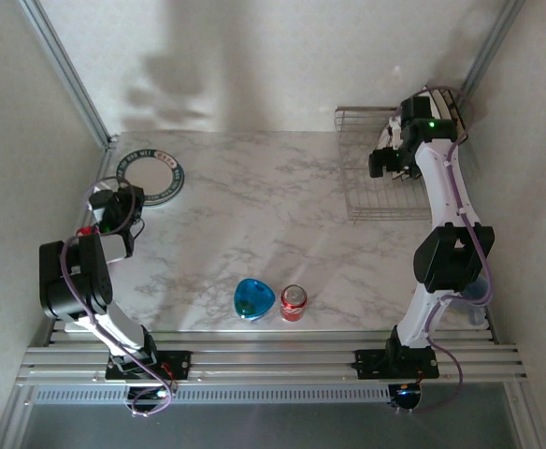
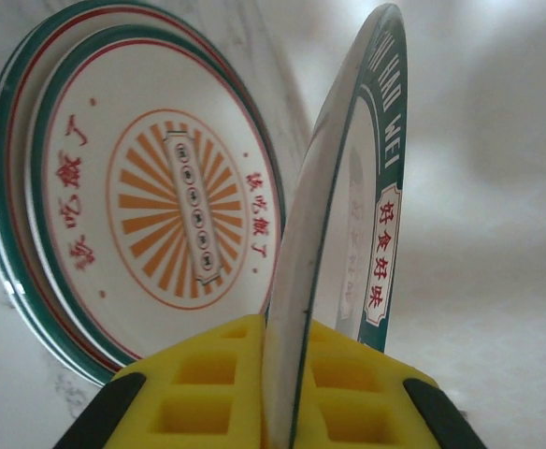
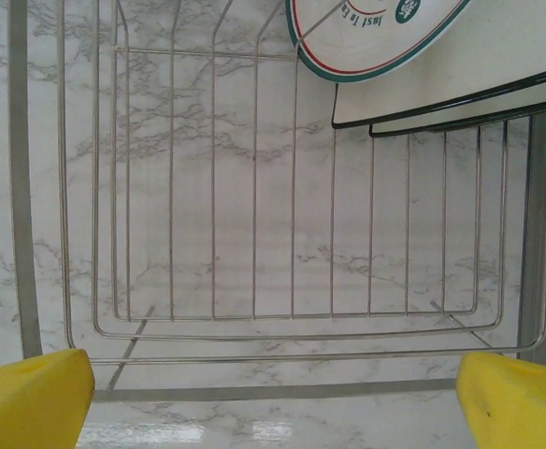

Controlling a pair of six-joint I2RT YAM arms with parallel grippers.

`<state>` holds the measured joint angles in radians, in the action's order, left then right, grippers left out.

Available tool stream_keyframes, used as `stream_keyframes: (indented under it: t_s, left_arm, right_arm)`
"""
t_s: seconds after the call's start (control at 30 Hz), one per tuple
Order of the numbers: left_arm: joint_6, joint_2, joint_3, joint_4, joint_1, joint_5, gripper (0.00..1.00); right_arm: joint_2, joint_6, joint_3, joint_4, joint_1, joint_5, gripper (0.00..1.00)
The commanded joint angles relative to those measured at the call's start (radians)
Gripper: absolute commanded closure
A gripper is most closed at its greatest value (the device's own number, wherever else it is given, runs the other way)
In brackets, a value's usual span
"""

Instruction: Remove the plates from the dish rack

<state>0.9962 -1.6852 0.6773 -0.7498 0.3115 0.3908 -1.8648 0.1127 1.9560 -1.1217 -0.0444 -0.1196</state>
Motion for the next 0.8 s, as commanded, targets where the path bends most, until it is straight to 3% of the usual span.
stream_keyframes:
  t_s: [0.0, 0.77]
  left_arm:
    - [0.011, -0.021, 0.044, -0.100, 0.010, -0.021, 1.00]
    - [0.063, -0.214, 0.137, -0.176, 0.012, -0.029, 1.00]
  right_arm:
    - [0.021, 0.008, -0.011, 0.005, -0.007, 0.022, 0.01]
    - [0.027, 0.014, -0.024, 0.024, -0.024, 0.057, 0.01]
